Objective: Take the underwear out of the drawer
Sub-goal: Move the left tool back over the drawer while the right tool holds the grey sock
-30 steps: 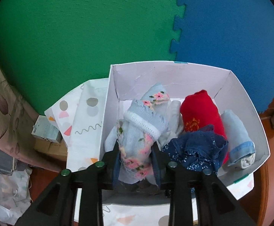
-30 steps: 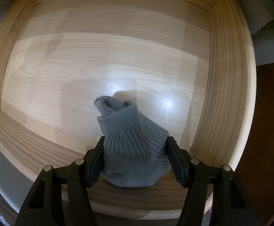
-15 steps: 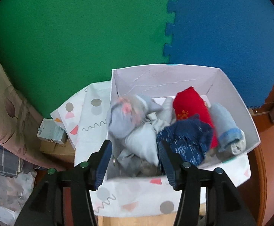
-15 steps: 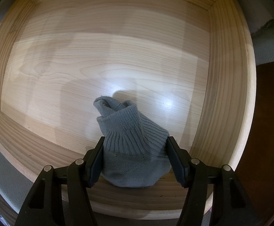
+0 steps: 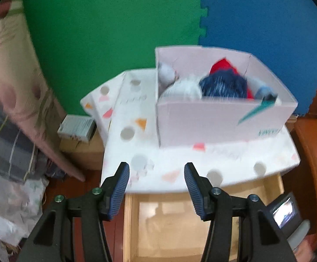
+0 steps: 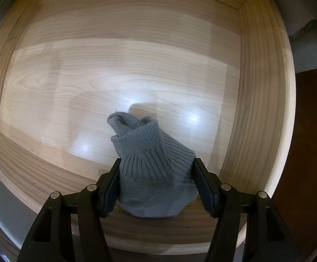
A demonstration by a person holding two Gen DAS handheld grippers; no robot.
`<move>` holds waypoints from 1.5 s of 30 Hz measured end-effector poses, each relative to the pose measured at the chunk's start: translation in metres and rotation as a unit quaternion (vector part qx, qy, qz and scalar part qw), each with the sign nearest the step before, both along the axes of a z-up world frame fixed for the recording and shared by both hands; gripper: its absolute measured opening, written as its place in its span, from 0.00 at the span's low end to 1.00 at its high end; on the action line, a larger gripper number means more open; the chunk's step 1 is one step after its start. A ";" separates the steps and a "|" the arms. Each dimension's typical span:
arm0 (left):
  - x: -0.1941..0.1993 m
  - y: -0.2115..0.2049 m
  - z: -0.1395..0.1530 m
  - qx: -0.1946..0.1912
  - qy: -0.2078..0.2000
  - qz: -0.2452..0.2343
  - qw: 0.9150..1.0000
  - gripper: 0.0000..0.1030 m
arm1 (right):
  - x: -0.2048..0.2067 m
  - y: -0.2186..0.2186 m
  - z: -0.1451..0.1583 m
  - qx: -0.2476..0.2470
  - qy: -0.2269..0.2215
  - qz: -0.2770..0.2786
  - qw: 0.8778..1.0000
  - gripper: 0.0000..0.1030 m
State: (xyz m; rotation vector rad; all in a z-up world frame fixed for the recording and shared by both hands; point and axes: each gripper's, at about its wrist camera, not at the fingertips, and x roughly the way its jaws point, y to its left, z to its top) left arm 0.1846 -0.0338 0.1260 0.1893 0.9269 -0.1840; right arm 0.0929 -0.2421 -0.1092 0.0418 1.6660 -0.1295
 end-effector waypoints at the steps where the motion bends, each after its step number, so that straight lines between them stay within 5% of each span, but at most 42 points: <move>1: -0.005 0.002 -0.007 0.003 0.002 0.004 1.000 0.52 | 0.000 0.000 0.000 0.000 0.000 0.000 1.000 0.58; 8: -0.047 0.001 -0.061 0.063 0.010 0.003 0.998 0.52 | 0.002 0.001 0.002 -0.004 0.000 0.002 1.000 0.58; 18: -0.070 -0.003 -0.113 0.058 0.052 0.006 0.997 0.52 | -0.002 0.003 0.004 -0.007 -0.007 0.000 1.000 0.56; 45: -0.073 0.019 -0.137 0.008 0.073 0.044 0.996 0.52 | -0.019 -0.021 0.033 0.022 -0.067 -0.029 0.997 0.40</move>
